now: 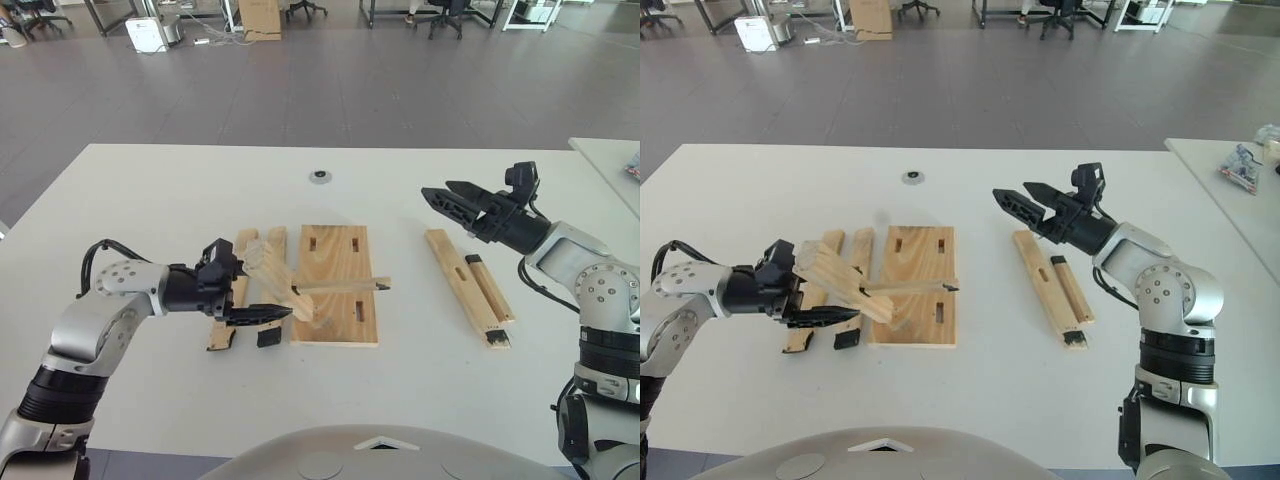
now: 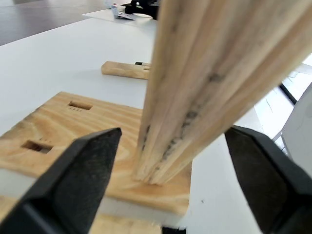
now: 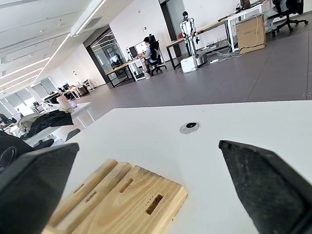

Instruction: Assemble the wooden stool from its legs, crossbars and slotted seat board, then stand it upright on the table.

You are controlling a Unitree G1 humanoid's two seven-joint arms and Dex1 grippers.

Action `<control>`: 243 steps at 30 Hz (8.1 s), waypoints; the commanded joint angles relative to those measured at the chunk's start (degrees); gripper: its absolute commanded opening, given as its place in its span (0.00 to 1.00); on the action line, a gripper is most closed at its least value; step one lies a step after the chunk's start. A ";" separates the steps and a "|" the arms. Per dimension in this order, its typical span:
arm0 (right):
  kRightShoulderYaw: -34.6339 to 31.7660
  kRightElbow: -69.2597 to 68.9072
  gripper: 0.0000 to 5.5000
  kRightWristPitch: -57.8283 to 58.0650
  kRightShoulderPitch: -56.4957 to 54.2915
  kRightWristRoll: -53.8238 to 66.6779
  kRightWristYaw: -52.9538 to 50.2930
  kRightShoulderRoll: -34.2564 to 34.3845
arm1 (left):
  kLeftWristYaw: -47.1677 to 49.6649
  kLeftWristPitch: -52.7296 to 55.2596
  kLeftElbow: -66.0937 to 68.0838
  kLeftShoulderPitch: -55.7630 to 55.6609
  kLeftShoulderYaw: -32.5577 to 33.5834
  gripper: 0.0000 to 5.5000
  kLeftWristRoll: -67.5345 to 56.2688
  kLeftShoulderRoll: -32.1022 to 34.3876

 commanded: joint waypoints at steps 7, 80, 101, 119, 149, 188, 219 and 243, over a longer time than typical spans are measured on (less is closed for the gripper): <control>-1.27 -2.84 0.98 0.65 2.61 0.83 -1.69 0.87 | 17.06 -5.04 -3.06 14.47 -1.95 0.90 15.68 -4.59; -6.91 -5.01 0.98 4.90 -11.15 38.80 -15.48 6.56 | 23.23 24.09 -0.40 -28.18 13.91 0.39 -15.38 -9.30; 0.74 -3.48 0.72 7.93 -13.45 48.23 -9.64 1.47 | 14.95 32.82 -5.69 -26.04 9.99 0.39 -28.35 -7.37; 2.15 -4.19 0.39 6.00 -15.37 46.65 -11.82 0.39 | 14.94 28.51 -7.32 -23.43 8.73 0.39 -25.02 -6.75; 1.42 -14.37 0.38 -7.82 8.59 6.12 29.73 -16.01 | 15.38 5.52 4.45 -7.37 15.78 0.67 -7.78 -9.72; 17.97 -1.36 0.37 -19.75 -0.44 -12.16 45.96 -16.69 | 14.75 4.44 1.79 -5.45 12.95 0.67 -6.84 -11.47; 30.35 1.23 0.37 -23.91 -7.71 -19.84 46.08 -16.34 | 19.20 2.42 -3.55 0.35 12.42 0.67 -6.22 -14.84; 40.40 6.23 0.37 -21.17 -17.36 -26.23 47.81 -12.40 | 23.30 -0.07 -5.07 2.45 10.00 0.67 -5.31 -17.38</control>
